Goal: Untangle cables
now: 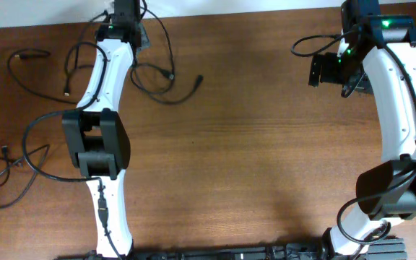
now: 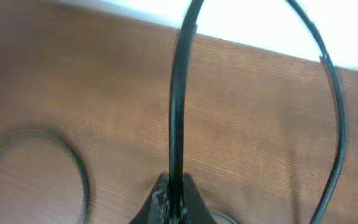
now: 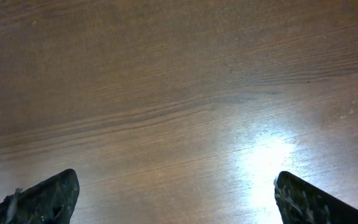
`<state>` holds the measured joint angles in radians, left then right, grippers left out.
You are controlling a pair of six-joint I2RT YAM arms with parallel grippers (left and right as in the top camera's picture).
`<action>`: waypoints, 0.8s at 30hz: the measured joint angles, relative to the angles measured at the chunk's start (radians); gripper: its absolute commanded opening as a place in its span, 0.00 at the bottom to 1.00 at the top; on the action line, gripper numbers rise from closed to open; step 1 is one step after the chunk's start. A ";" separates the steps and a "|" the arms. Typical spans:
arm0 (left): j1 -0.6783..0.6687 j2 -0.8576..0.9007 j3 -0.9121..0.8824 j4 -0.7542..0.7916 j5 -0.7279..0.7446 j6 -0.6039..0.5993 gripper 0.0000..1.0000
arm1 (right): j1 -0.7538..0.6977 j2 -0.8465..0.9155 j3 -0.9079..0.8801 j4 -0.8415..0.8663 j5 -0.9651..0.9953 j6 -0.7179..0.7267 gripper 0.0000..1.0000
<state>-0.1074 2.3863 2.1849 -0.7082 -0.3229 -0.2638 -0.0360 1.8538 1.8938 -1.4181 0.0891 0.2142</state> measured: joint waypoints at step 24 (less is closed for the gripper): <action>0.092 -0.519 0.048 -0.584 0.232 0.024 0.99 | 0.000 0.000 0.000 0.000 0.000 0.000 0.99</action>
<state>-0.0158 1.8671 2.2333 -1.2922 -0.0906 -0.2398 -0.0360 1.8538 1.8938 -1.4181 0.0891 0.2142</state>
